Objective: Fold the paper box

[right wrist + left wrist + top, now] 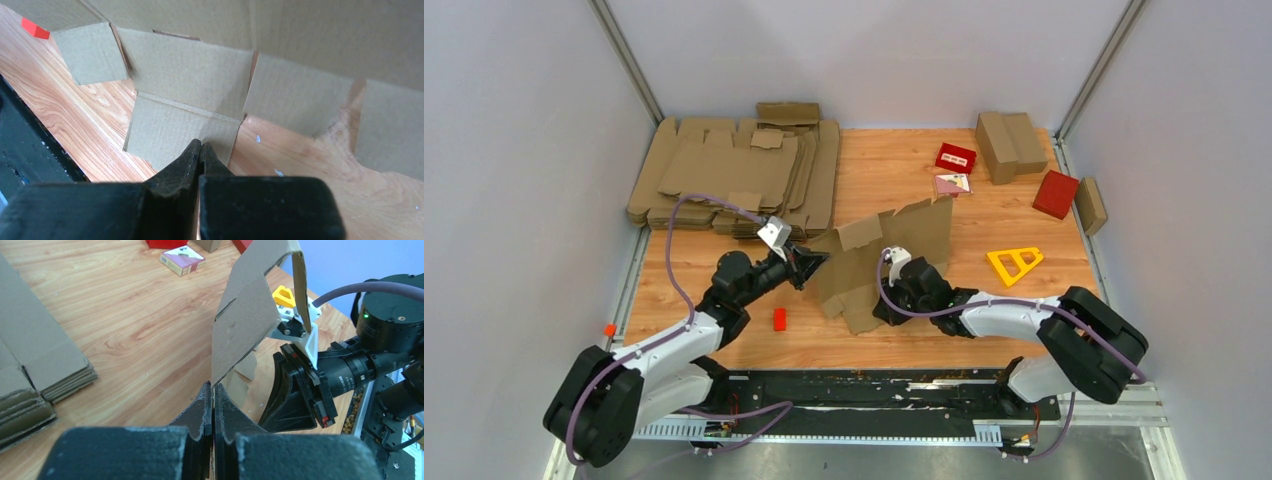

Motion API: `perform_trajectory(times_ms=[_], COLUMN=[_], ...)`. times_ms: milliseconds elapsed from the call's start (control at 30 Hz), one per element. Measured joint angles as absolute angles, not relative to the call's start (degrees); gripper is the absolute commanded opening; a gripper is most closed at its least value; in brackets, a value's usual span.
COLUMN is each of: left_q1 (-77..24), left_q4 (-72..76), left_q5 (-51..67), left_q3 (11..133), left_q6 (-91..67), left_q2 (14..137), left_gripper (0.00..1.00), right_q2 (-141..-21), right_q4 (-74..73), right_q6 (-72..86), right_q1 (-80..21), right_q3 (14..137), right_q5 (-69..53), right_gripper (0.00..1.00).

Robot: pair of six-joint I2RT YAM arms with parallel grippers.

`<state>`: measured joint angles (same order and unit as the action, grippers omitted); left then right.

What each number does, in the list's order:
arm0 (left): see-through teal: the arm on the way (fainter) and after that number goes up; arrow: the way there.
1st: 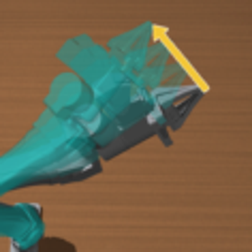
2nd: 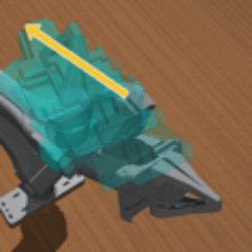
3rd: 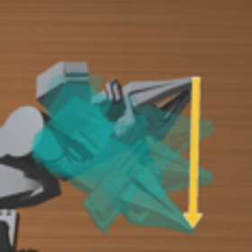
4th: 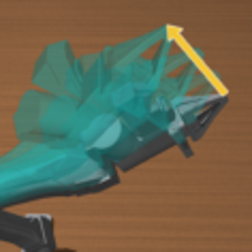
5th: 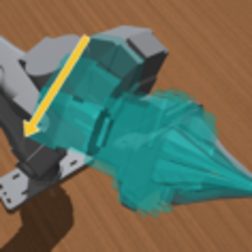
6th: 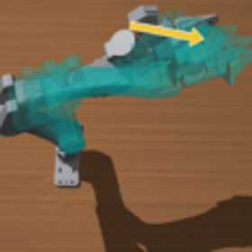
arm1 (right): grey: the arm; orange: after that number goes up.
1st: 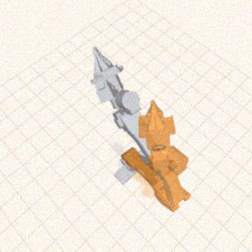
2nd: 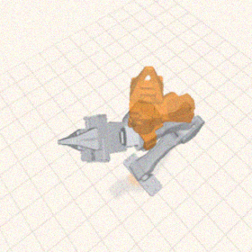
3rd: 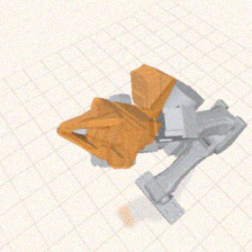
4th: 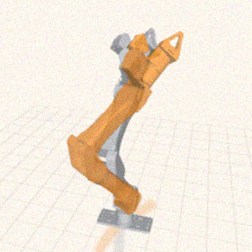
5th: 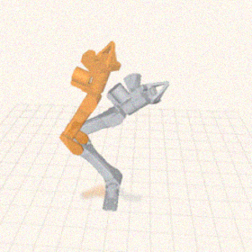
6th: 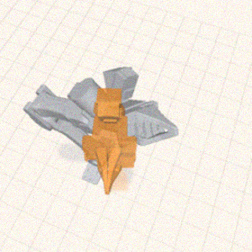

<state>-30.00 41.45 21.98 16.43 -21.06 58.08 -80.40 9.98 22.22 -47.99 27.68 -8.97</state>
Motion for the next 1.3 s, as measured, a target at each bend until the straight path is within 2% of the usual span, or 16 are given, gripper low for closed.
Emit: perform_trajectory(times_ms=[433, 833, 1033, 1267, 1300], left_q1=[-30.1, -32.1, -37.5, -40.8, -41.1], left_q4=[42.5, 49.5, 44.5, 42.9, 42.7], left_q5=[17.6, 12.6, 8.5, 4.7, 4.3], left_q3=[16.7, 16.7, 19.1, 19.7, 19.9], left_q6=[-21.8, -24.0, -17.5, -12.1, -11.5], left_q2=[63.2, 71.0, 70.4, 70.1, 70.1], left_gripper=[0.0, 0.0, 0.0, 0.0, 0.0], right_q2=[-85.0, -86.6, -77.0, -59.8, -56.9], right_q4=[16.0, 15.1, 8.0, -1.4, -2.9], right_q6=[23.6, 23.9, 22.5, 22.0, 22.0], right_q1=[-52.2, -55.3, -55.4, -55.2, -55.0], right_q3=[27.9, 30.2, 29.6, 28.8, 28.6], right_q5=[-7.9, -7.2, -2.3, 5.9, 7.3], right_gripper=[0.0, 0.02, 0.21, 0.53, 0.61])
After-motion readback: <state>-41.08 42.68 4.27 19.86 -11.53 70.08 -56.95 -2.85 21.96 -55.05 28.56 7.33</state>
